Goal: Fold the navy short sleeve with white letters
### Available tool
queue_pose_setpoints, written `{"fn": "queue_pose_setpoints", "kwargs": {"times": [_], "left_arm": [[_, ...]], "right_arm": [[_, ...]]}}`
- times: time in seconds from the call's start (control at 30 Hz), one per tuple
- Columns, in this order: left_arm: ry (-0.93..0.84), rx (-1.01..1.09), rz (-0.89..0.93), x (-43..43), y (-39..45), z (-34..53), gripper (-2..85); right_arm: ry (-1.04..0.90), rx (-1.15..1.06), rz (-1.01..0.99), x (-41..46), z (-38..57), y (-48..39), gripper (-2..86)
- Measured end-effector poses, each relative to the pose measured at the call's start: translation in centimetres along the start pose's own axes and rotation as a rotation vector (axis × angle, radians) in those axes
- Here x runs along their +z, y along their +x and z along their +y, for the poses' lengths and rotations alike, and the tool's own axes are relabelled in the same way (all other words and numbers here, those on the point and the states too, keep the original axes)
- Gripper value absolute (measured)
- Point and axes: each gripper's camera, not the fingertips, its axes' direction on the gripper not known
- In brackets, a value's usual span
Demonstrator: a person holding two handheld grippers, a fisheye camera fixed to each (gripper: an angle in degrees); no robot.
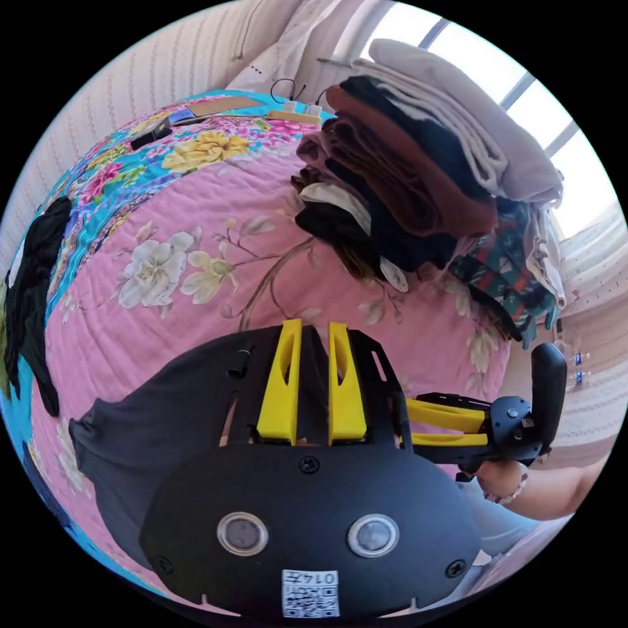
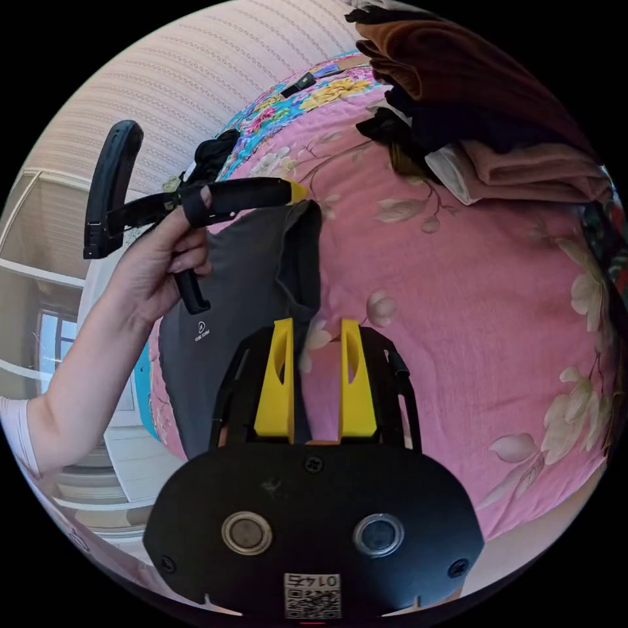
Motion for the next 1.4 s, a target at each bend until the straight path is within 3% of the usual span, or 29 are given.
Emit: {"fn": "queue_pose_setpoints", "kwargs": {"times": [0.13,0.37,0.53,0.73,0.9,1.27,1.4], "left_arm": [[-0.106,0.007,-0.022,2.6,-0.1,-1.2,0.0],[0.166,-0.076,0.028,-5.1,-2.8,2.2,-1.0],[0.244,-0.237,0.067,-8.5,-5.7,8.7,-1.0],[0.187,-0.378,0.028,-7.2,-7.7,14.9,-1.0],[0.174,-0.445,0.035,-7.6,-8.7,16.7,-0.8],[0.235,-0.331,0.036,-8.1,-10.3,7.0,5.5],[0.101,-0.249,-0.140,-5.7,-10.2,4.0,4.2]], "right_arm": [[-0.009,-0.006,-0.059,-0.2,-0.7,1.2,4.2],[0.102,-0.122,-0.068,-3.6,1.8,-0.3,0.9],[0.130,-0.288,-0.022,-4.7,4.4,-4.3,0.6],[-0.007,-0.483,0.076,-1.5,7.3,-8.3,0.7],[-0.089,-0.512,0.144,0.0,8.7,-9.1,1.3],[-0.067,-0.455,0.045,2.7,6.7,-9.3,2.4],[-0.151,-0.433,0.045,5.8,7.0,-8.9,2.6]]}}
